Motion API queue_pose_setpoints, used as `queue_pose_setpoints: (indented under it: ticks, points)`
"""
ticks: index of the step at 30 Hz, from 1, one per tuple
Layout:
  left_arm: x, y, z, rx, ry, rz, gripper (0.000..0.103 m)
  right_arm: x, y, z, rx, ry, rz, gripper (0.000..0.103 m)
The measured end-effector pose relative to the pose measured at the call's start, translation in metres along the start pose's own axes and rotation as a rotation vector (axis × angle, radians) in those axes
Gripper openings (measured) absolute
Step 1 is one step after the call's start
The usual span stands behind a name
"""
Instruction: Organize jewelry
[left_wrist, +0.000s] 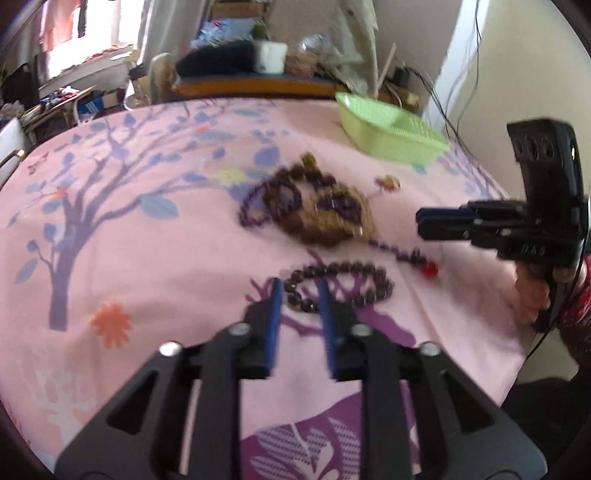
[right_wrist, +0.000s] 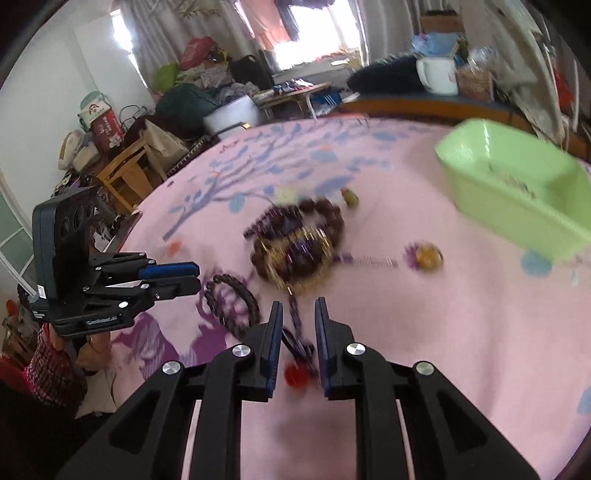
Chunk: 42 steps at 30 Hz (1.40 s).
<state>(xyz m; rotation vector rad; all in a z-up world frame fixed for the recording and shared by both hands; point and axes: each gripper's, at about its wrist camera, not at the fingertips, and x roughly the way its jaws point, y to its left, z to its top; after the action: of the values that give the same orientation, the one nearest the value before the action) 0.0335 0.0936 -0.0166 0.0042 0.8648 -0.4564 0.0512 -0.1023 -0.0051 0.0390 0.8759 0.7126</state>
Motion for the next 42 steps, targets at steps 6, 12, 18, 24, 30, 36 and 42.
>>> queue_pose_setpoints:
  ticks: [6,12,18,24,30,36,42]
  points:
    - [-0.012,0.005,0.012,-0.046,-0.063,-0.010,0.042,0.024,0.007,0.023,-0.037,0.001,-0.028,0.000]
    - [-0.005,0.001,0.007,-0.043,-0.038,-0.017,0.042,0.059,0.017,0.040,-0.154,0.061,-0.095,0.000]
    - [-0.001,-0.004,0.006,-0.034,-0.026,-0.022,0.042,0.066,0.014,0.048,-0.172,0.116,-0.038,0.000]
    - [-0.011,-0.020,0.022,0.007,-0.063,-0.040,0.049,0.001,0.010,0.064,-0.042,-0.058,0.101,0.000]
    - [-0.018,-0.048,0.042,0.107,-0.135,-0.030,0.067,-0.047,0.024,0.083,-0.068,-0.191,0.115,0.000]
    - [-0.001,-0.035,0.036,0.077,-0.096,-0.015,0.067,-0.014,-0.029,0.065,0.170,-0.137,0.130,0.000]
    - [0.024,-0.025,0.039,0.047,-0.055,-0.016,0.041,0.024,-0.062,0.042,0.259,0.001,0.063,0.022]
